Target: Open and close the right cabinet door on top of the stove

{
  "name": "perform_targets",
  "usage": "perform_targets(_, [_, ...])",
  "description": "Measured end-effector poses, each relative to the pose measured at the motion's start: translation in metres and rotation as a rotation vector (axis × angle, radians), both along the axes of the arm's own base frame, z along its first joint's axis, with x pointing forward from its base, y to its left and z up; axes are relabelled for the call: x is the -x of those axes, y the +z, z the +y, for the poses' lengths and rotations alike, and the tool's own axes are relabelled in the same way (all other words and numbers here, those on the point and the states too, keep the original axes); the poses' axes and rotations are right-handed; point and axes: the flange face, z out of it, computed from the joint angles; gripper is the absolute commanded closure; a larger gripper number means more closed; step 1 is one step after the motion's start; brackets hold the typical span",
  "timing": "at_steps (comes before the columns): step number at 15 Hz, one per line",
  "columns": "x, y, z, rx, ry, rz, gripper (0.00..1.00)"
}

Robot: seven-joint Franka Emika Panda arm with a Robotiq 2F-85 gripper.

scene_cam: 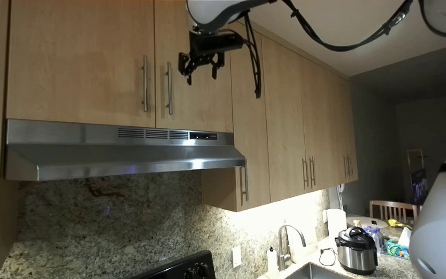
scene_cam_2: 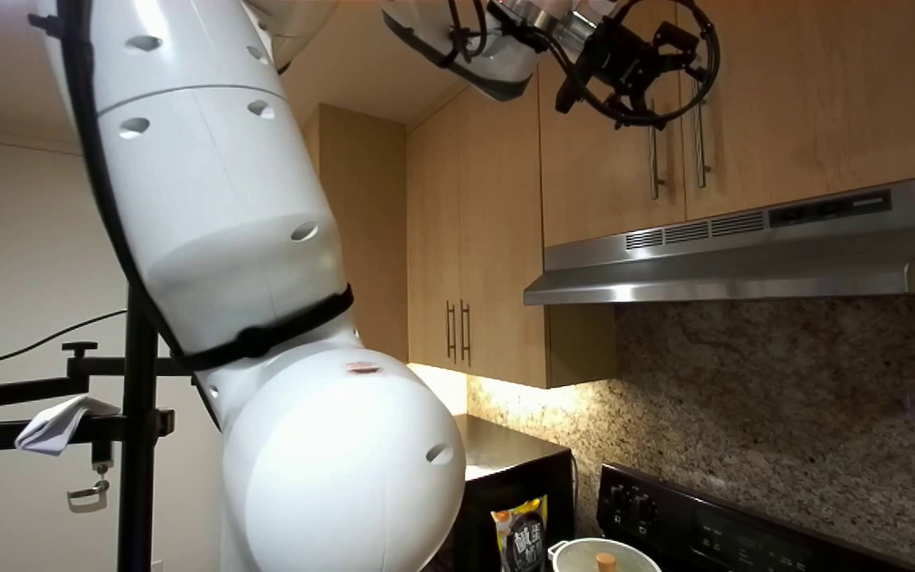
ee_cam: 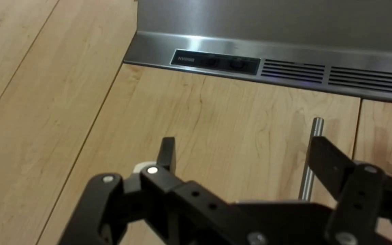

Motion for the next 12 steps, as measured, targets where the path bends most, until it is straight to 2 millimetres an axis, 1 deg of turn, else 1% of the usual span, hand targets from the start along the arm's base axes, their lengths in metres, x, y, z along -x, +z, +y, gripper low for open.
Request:
perform_targets(3, [-0.022,0.003,0.011,0.010,0.030,-0.003,0.00])
perform_targets(7, [-0.054,-0.002,0.029,0.027,0.073,0.003,0.00])
perform_targets(10, [-0.075,-0.001,0.039,0.032,0.058,-0.040,0.00])
perform_targets(12, [-0.089,0.002,0.041,0.032,0.023,-0.081,0.00])
